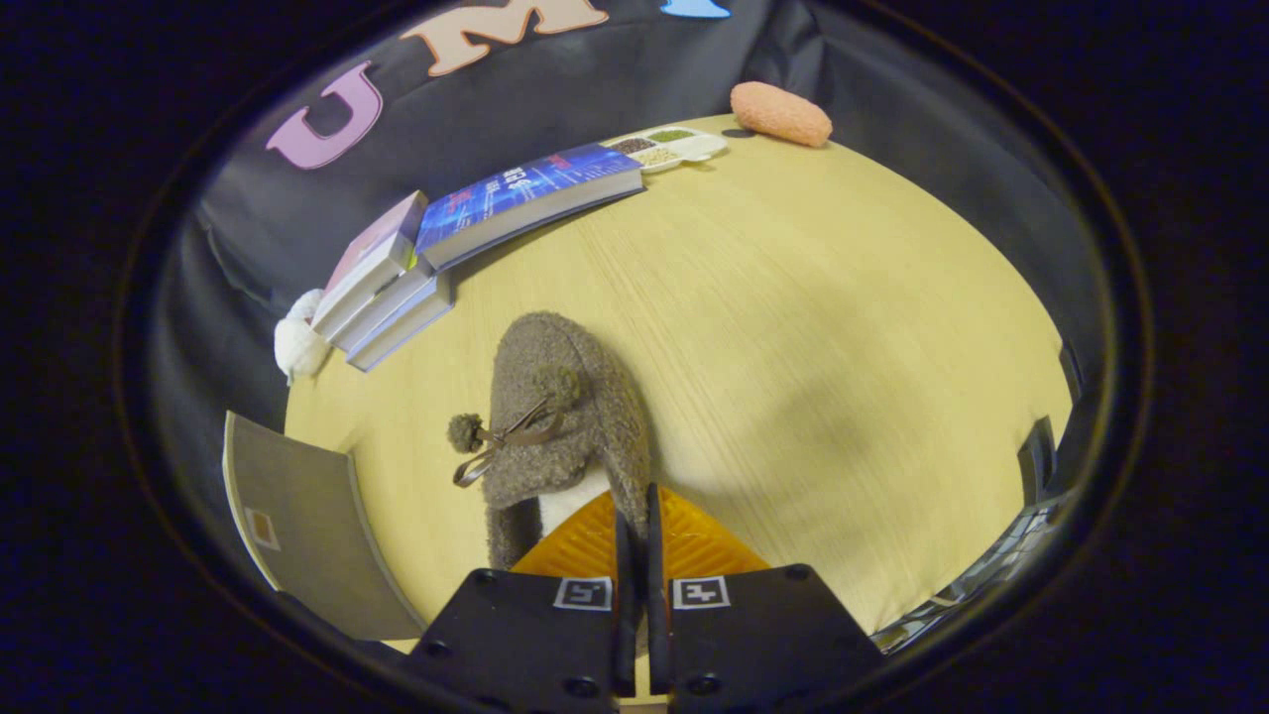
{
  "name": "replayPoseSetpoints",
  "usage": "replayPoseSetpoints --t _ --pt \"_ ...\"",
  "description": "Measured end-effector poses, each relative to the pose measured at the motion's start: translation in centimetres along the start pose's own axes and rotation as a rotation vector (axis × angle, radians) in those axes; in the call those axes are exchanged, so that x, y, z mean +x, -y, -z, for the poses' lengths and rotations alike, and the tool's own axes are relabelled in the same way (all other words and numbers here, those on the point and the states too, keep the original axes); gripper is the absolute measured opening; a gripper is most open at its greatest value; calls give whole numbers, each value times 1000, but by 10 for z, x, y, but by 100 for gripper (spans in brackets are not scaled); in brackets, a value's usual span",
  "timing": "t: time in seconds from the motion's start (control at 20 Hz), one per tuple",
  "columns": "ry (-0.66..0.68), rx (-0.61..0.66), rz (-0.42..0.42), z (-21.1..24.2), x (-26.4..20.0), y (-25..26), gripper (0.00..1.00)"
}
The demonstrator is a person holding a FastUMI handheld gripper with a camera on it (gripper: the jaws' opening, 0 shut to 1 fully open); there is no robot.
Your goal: Open the storage box then place both shoes into the box .Put the left shoe in first, then the right shoe, with the right side of both shoes facing outward in a uniform manner.
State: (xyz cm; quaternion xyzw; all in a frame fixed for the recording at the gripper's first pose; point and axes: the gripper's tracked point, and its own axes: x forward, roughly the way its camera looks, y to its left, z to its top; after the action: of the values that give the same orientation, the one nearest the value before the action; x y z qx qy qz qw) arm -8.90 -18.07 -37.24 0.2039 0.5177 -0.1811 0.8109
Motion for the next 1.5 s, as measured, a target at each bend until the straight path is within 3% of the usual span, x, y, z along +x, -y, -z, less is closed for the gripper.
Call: replayPoseSetpoints --t 0.4,0.85,1.2,1.5 --pt "57 49 -109 -23 -38 -54 8" --pt "129 20 -332 -42 -105 -185 8" --pt "87 -59 -497 1 -150 -281 8" --pt "0 -107 -533 59 -159 -312 8"
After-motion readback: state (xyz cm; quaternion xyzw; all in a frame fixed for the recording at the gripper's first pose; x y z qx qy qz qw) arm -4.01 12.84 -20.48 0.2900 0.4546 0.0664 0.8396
